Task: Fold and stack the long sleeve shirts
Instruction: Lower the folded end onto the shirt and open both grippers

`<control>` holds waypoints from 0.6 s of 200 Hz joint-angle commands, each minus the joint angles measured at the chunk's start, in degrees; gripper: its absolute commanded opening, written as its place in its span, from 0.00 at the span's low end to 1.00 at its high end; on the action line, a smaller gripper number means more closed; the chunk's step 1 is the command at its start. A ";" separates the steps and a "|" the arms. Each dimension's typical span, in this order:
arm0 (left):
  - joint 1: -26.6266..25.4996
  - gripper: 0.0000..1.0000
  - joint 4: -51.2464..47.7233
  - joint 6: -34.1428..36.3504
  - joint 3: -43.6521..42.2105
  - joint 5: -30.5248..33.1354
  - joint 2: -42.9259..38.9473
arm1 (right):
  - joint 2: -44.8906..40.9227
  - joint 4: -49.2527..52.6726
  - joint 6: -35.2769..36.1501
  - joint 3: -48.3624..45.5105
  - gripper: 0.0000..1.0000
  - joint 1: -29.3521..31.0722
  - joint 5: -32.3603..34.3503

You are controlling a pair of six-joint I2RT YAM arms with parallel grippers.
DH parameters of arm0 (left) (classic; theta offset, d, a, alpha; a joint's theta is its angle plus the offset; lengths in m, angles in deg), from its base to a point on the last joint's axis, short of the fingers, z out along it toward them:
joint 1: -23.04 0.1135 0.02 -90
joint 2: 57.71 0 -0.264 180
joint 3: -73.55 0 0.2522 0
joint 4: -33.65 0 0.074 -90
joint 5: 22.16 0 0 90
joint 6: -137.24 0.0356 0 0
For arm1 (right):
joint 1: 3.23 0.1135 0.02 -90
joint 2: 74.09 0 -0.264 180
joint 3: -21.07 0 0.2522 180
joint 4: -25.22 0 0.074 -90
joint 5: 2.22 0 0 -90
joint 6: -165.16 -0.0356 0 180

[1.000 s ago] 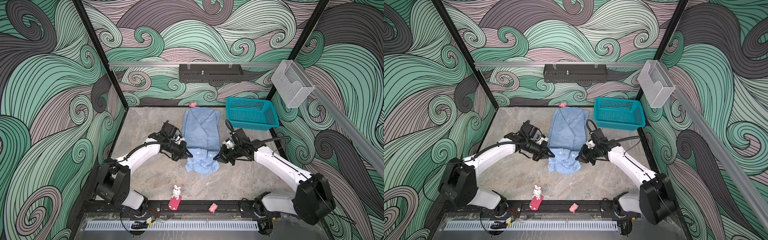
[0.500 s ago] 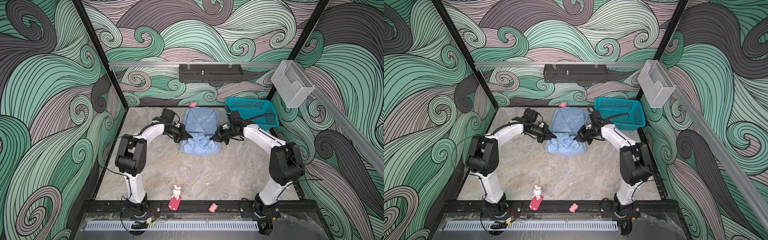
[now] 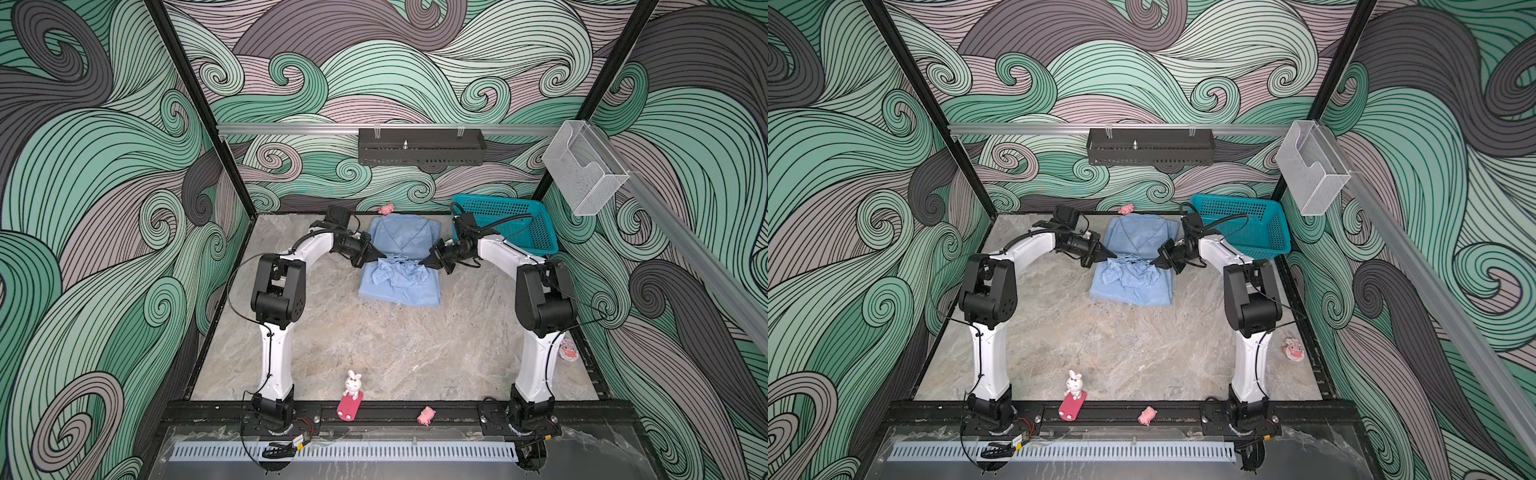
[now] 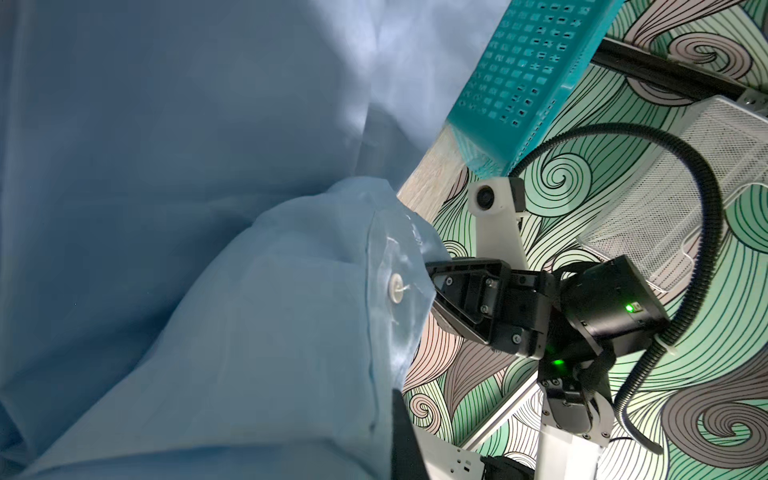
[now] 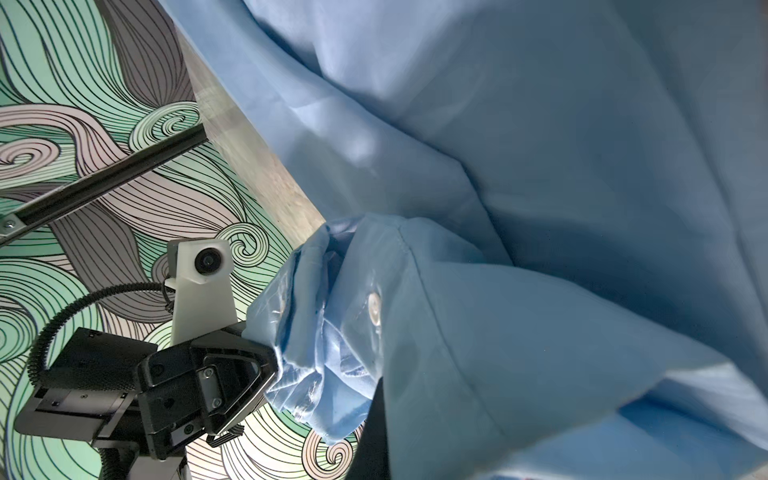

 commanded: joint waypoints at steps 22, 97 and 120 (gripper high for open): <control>0.64 0.00 -2.84 -1.67 6.62 -0.62 6.85 | 4.68 -0.78 -1.25 3.60 0.08 -1.54 -0.45; 0.86 0.55 -4.85 -4.57 14.54 -0.67 14.55 | 7.92 -2.18 -1.61 4.42 0.40 -2.12 0.88; 0.93 0.67 -5.90 -5.14 16.84 -0.79 14.37 | 8.04 -2.33 -2.25 5.76 0.49 -2.42 0.66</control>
